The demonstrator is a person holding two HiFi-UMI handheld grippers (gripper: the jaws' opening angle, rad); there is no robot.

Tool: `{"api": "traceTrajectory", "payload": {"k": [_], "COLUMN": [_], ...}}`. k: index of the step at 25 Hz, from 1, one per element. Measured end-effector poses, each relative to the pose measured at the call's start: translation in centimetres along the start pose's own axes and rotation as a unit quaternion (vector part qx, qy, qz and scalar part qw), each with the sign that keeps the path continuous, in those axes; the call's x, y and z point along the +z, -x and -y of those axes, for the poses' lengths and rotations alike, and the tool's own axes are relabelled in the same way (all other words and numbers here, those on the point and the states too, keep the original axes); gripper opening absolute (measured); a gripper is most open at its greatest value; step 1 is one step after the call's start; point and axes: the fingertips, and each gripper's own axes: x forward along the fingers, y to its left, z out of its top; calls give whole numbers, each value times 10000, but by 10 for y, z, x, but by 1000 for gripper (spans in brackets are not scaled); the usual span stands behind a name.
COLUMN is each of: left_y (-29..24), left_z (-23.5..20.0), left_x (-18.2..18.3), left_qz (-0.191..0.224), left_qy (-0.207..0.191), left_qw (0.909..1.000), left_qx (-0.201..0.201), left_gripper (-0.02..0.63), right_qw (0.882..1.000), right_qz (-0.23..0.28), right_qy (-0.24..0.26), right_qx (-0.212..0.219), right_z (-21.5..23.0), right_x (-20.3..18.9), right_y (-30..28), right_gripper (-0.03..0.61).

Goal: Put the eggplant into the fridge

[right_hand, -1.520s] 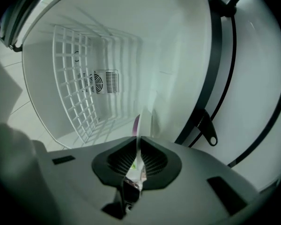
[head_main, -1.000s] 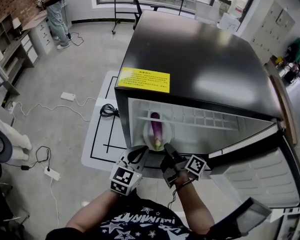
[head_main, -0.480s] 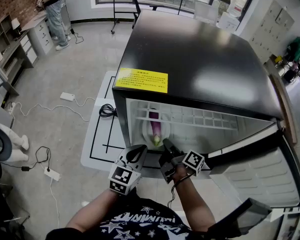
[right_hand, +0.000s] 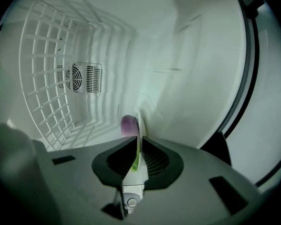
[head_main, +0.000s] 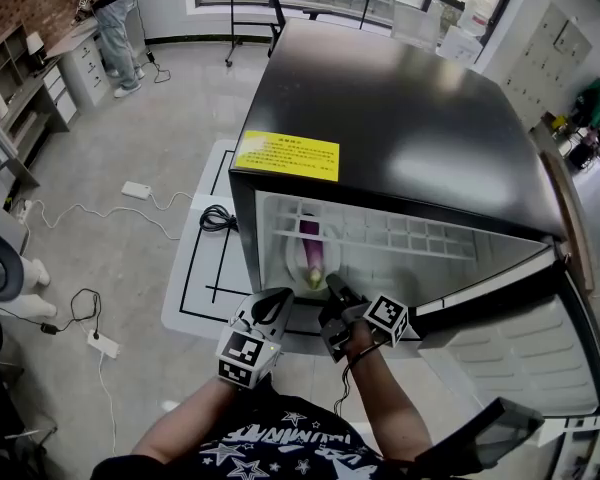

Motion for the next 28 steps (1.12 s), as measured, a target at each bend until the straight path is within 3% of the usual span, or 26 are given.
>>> {"api": "traceTrajectory", "payload": {"k": [17,20,28], "left_y": [2,2,3], "left_z": [-2,-1,-2], "left_x": [3,4,5], "left_qz": [7,7,9], "left_qy": [17,-78,-108], "left_qw": [10000,10000,9999], "left_qx": [7,3,-6], "left_gripper": [9,9,9], "right_qw": [9982,9979,9955], "right_qz": [-212,-254,-300], "right_qy": [411,469,651], "right_qx": [-392,-380,-621], "right_z": [-5,-9,-7], "right_x": [-4,-5,-6], "right_y": [-9,-11,-11], "right_gripper": [25,75,75]}}
